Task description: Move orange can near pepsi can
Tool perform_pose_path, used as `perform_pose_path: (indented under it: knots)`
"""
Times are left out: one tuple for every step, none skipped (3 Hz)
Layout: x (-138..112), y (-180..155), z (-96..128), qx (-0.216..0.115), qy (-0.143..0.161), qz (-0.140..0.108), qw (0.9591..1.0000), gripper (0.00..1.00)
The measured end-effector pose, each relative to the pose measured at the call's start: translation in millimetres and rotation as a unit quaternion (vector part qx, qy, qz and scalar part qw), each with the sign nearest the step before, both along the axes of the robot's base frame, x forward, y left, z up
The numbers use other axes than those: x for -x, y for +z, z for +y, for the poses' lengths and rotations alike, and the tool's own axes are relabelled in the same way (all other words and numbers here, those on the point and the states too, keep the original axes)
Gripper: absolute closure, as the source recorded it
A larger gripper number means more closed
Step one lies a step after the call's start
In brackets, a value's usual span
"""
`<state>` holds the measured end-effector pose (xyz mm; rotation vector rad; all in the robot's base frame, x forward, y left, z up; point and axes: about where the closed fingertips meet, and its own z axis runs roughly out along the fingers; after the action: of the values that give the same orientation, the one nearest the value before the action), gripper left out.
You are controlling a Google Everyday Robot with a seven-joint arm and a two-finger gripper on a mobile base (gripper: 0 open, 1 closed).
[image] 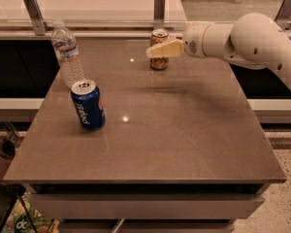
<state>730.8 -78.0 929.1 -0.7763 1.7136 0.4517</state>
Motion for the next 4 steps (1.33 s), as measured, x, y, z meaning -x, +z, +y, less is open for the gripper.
perform_pose_path:
  knots:
    - [-16.1, -10.6, 9.1, -0.025, 0.007, 0.001, 0.9997, 0.0]
    - [-27.9, -24.3, 15.4, -0.044, 0.013, 0.006, 0.999, 0.0]
    - [-34.8, -37.4, 24.0, -0.053, 0.02, 0.006, 0.9984, 0.16]
    - [-34.3, -37.4, 26.0, -0.053, 0.022, 0.007, 0.9984, 0.39]
